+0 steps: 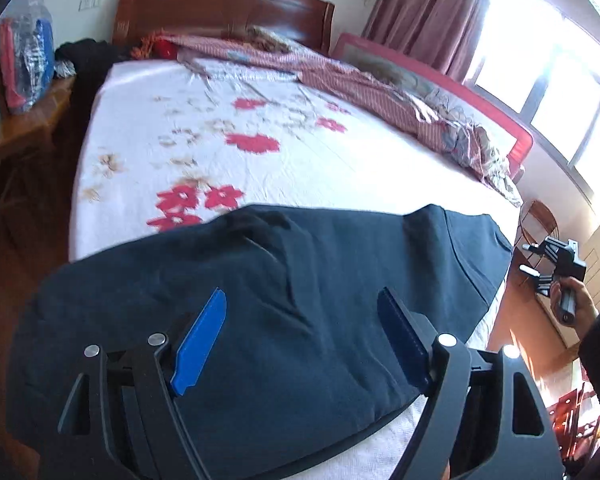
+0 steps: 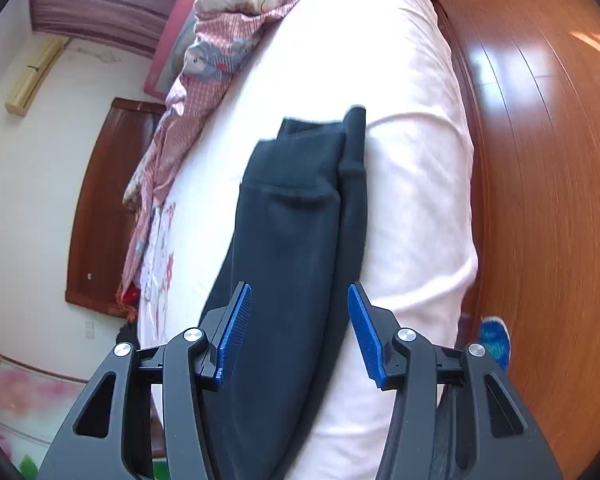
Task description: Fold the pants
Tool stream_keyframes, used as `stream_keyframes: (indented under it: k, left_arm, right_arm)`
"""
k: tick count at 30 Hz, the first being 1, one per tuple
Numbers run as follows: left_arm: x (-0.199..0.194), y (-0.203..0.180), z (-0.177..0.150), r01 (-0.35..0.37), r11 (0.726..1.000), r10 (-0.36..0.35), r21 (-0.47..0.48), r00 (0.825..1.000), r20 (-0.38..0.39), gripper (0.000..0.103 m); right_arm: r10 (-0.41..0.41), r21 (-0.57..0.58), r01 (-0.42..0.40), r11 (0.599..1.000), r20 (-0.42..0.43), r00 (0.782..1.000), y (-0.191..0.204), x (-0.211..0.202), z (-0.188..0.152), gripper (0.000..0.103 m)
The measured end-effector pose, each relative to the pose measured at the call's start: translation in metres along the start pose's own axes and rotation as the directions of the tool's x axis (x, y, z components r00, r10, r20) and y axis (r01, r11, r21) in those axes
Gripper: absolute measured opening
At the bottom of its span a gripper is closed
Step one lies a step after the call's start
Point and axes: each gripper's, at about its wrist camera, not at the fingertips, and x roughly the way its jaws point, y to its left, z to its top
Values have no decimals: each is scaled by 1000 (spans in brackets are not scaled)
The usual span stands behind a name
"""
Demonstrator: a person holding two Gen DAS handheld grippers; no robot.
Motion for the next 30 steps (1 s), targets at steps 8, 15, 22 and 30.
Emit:
stream_keyframes:
  k: [8, 15, 22, 30]
  left_arm:
    - [35, -5, -20, -59, 997, 53, -48, 991, -120, 78]
    - [35, -14, -17, -68, 997, 65, -18, 988, -139, 78]
    - [42, -14, -21, -86, 996, 84, -1, 985, -148, 80]
    - [45, -16, -25, -85, 996, 88, 27, 985, -150, 81]
  right_arm:
    - [13, -19, -14, 1000, -61, 998, 1, 34, 54, 50]
    - [-48, -67, 44, 997, -60, 997, -3, 47, 52, 50]
    - [-40, -238, 43, 970, 17, 999, 32, 14, 45, 10]
    - [-131, -108, 128, 986, -17, 991, -32, 33, 44, 10]
